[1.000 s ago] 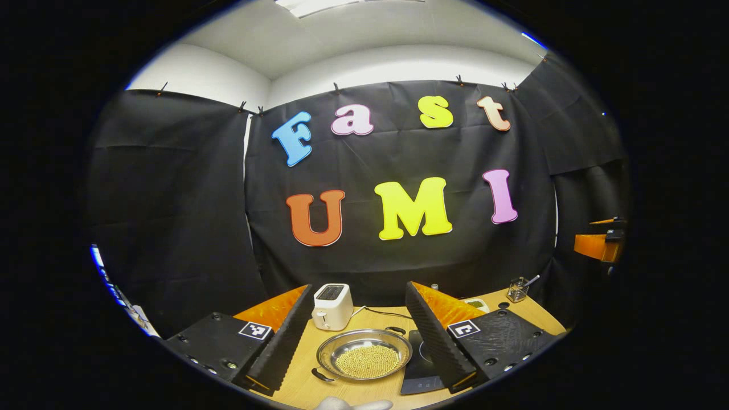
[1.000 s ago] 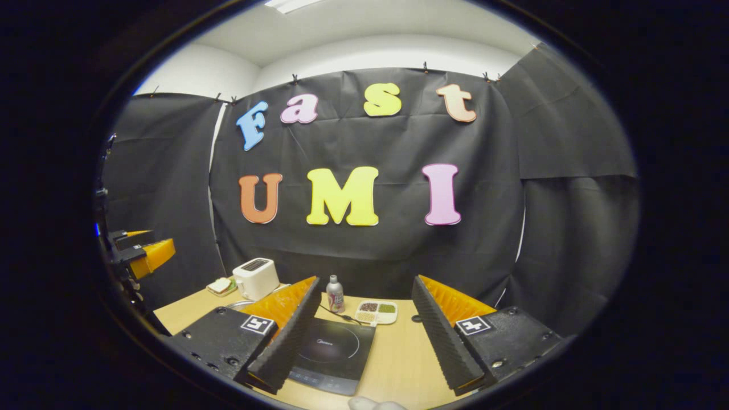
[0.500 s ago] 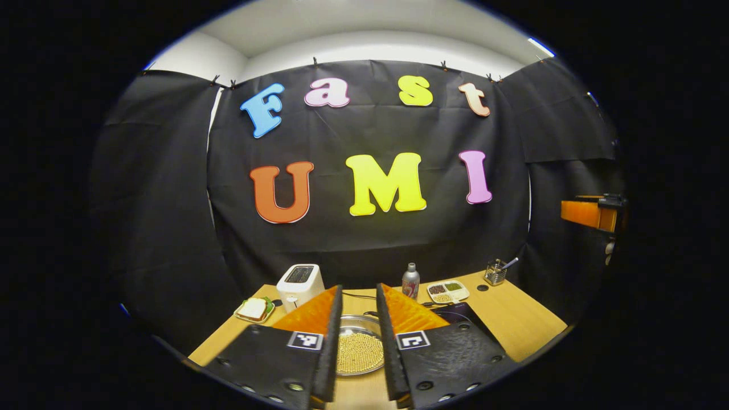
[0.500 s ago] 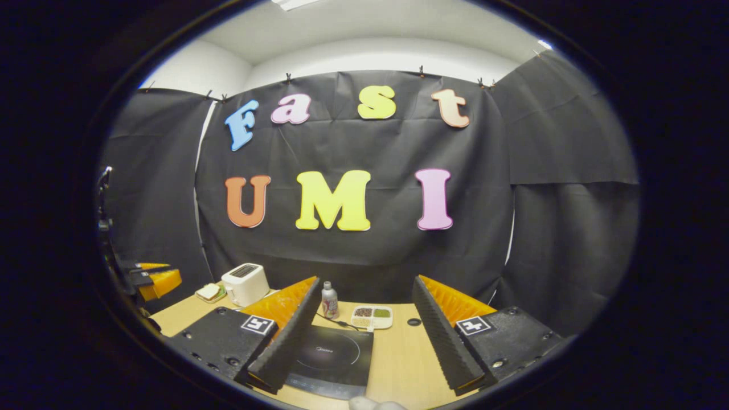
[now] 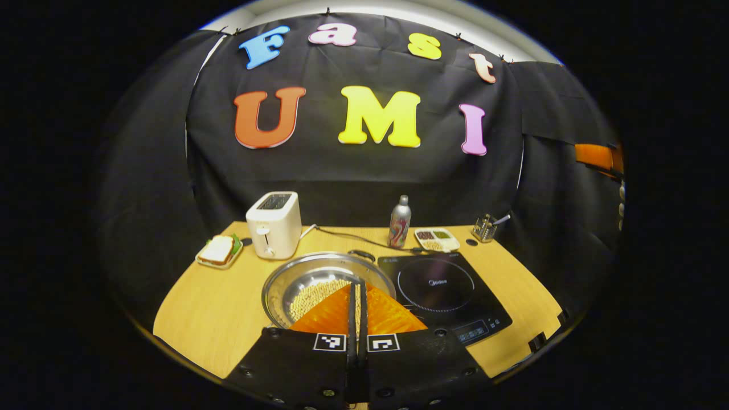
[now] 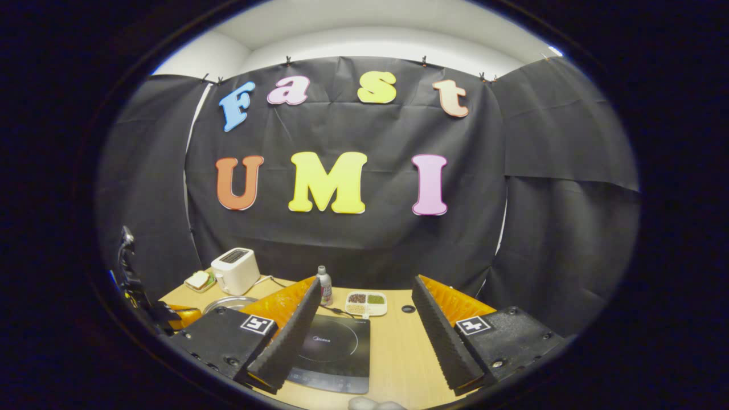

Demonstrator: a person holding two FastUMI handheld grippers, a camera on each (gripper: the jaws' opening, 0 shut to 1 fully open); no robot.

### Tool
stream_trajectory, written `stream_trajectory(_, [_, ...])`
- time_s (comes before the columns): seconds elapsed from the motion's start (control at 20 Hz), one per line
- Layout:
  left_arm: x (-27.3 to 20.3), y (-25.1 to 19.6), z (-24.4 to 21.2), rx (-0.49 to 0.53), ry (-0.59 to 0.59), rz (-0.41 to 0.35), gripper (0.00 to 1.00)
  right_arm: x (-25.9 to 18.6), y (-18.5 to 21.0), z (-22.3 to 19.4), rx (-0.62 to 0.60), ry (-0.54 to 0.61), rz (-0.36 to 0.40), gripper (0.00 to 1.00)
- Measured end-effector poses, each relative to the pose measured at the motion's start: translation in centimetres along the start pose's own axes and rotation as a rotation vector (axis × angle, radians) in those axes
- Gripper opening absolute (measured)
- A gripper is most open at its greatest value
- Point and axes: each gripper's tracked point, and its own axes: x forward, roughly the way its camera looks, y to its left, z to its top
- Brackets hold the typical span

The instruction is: First push the handle of the pot to place it horizontally, then grasp the pot with both hands and set it on the induction cooktop.

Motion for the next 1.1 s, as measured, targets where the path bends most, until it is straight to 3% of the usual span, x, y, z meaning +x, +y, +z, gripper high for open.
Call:
stream_trajectory(0.2, [1.9, 1.4, -6.2, -0.044, 0.144, 0.004, 0.0, 1.2, 0.1, -0.8, -0.009, 0.048, 0.003, 1.0])
stream_trajectory(0.45, [3.8, 3.2, -12.5, -0.026, 0.333, 0.009, 0.0, 1.7, 0.3, -2.2, 0.001, 0.087, 0.005, 1.0])
stream_trajectory(0.65, [4.2, 4.0, -14.2, 0.006, 0.413, 0.008, 0.0, 1.8, -0.4, -3.5, 0.017, 0.117, -0.014, 1.0])
stream_trajectory(0.7, [4.5, 4.2, -14.6, 0.004, 0.431, 0.009, 0.1, 1.9, -0.5, -3.6, 0.025, 0.121, -0.019, 1.0])
stream_trajectory(0.75, [4.7, 4.4, -14.9, 0.002, 0.444, 0.008, 0.0, 1.8, -0.8, -3.9, 0.029, 0.127, -0.026, 1.0])
stream_trajectory(0.85, [5.1, 4.9, -15.1, 0.005, 0.466, 0.012, 0.0, 1.9, -1.2, -4.3, 0.034, 0.135, -0.037, 1.0])
stream_trajectory(0.9, [5.3, 5.1, -15.3, 0.014, 0.475, 0.013, 0.1, 1.9, -1.2, -4.4, 0.034, 0.139, -0.04, 1.0])
stream_trajectory(0.95, [5.4, 5.5, -15.3, 0.022, 0.479, 0.019, 0.1, 1.9, -1.3, -4.6, 0.033, 0.144, -0.043, 1.0])
stream_trajectory(1.0, [5.6, 5.8, -15.3, 0.024, 0.484, 0.026, 0.0, 1.9, -1.4, -4.8, 0.032, 0.149, -0.046, 1.0])
stream_trajectory(1.05, [5.8, 6.2, -15.5, 0.019, 0.491, 0.035, 0.0, 1.8, -1.4, -5.0, 0.031, 0.153, -0.049, 1.0])
stream_trajectory(1.1, [5.7, 6.6, -15.5, 0.011, 0.495, 0.045, 0.1, 1.9, -1.4, -5.0, 0.033, 0.156, -0.05, 1.0])
